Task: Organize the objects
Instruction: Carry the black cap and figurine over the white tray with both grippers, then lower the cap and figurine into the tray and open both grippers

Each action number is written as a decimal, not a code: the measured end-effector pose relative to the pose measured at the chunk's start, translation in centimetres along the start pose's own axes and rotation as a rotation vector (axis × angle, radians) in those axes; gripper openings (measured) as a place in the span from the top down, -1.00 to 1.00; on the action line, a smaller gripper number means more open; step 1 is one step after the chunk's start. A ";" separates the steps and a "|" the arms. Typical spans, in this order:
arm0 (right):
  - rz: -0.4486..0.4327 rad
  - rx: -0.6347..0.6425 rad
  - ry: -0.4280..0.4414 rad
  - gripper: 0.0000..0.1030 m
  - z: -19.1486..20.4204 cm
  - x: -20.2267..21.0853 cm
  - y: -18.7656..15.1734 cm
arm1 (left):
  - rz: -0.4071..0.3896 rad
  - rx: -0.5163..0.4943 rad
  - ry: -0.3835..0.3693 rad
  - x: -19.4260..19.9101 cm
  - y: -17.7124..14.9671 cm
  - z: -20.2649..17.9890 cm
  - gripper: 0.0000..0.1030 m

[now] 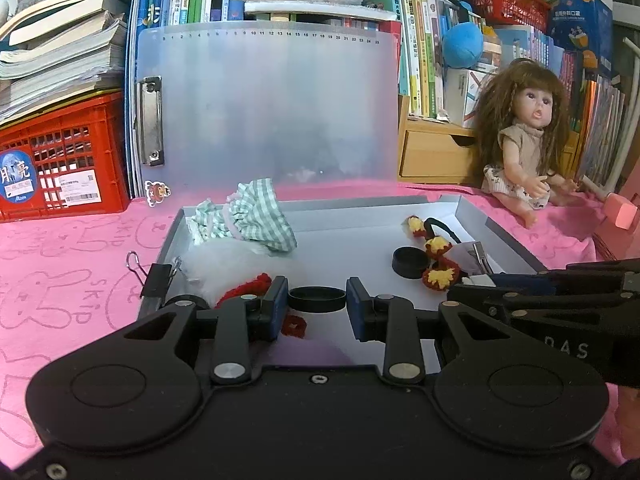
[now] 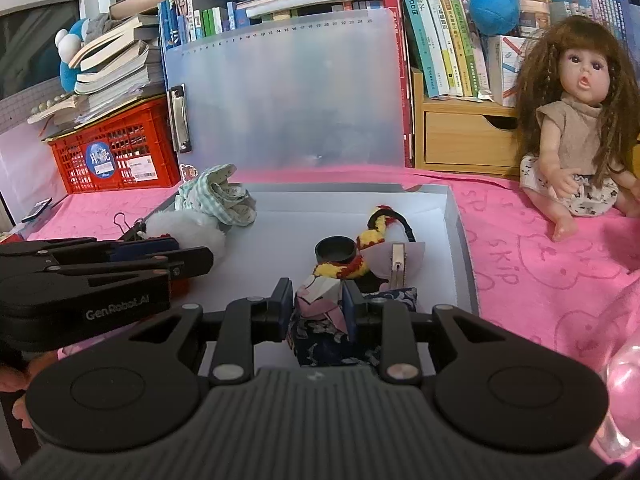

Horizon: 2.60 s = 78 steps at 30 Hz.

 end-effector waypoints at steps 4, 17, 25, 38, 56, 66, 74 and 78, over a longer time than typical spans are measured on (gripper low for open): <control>0.012 0.015 -0.001 0.40 0.3 -0.6 0.0 | -0.004 -0.008 -0.003 -0.4 -0.1 -0.1 0.42; 0.028 0.041 0.014 0.39 0.9 -1.9 -0.3 | -0.006 -0.046 -0.006 -0.9 -0.4 -0.6 0.42; 0.035 0.043 0.019 0.39 1.0 -2.0 -0.4 | -0.006 -0.050 -0.003 -1.0 -0.4 -0.8 0.41; 0.030 0.037 0.021 0.34 1.0 -2.0 -0.4 | 0.002 -0.051 -0.007 -1.0 -0.5 -1.0 0.41; 0.008 0.013 0.003 0.18 0.8 -0.3 -0.1 | -0.015 -0.050 -0.004 0.7 -0.3 -1.0 0.13; -0.007 -0.002 -0.007 -0.04 0.7 0.6 -0.1 | -0.020 -0.025 0.021 1.7 -0.2 -0.3 -0.15; -0.018 -0.005 -0.009 -0.13 1.0 1.2 -0.3 | -0.029 -0.009 0.043 2.7 -0.4 0.3 -0.36; -0.026 -0.015 -0.010 -0.26 0.9 1.7 -0.4 | -0.034 -0.002 0.050 3.2 -0.5 0.7 -0.48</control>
Point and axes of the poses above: each gripper's, at about its wrist camera, not at the fingertips, and x roughly against the way its jaws point, z to its left, y to its top, the point moved 2 cm from there along -x, roughly the way its jaws point, and after that the axes turned 7 degrees about y, right-handed, at the moved point
